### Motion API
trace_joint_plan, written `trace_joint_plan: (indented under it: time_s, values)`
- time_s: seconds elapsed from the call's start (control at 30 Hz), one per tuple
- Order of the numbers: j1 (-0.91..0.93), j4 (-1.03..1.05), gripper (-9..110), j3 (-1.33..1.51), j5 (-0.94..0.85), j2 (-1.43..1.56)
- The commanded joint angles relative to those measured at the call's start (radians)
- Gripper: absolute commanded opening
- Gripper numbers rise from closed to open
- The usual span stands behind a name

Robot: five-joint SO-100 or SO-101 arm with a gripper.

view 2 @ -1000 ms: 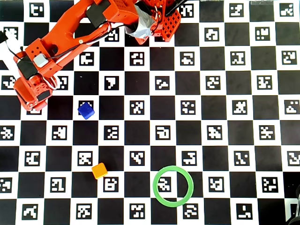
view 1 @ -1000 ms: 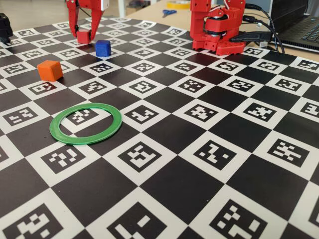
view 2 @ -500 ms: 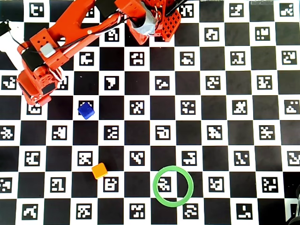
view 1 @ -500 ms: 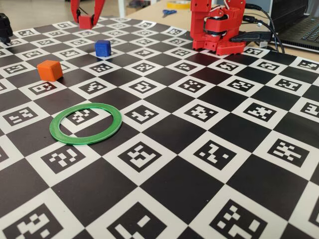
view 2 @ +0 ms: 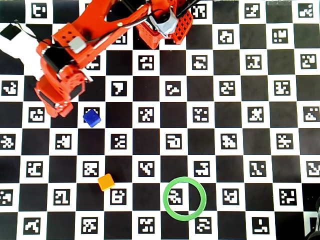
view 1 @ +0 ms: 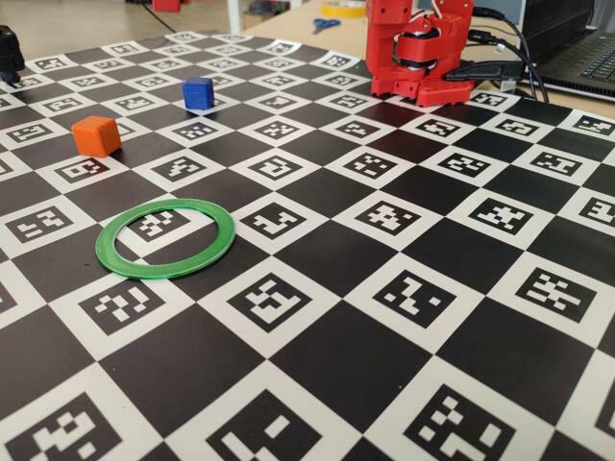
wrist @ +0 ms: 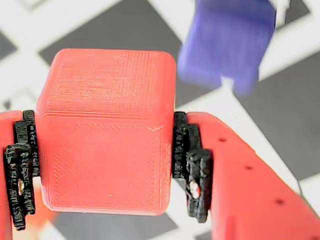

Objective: Grab the red cube then put it in the green circle then put the blue cube on top and finally the orange cube on top

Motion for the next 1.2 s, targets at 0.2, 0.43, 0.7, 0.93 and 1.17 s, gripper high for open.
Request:
trace_joint_plan:
  time_s: [0.2,0.43,0.7,0.93,1.17]
  values:
    - [-0.342,0.181,10,-0.179,0.052,0.114]
    - [-0.627,0.221,10,-0.245,0.143,0.012]
    - [-0.811,0.215,10,-0.43,0.176,-0.175]
    - [-0.876,0.166,10,-0.541,0.193,-0.327]
    - [-0.867,0.107,10,-0.689,0.178,-0.497]
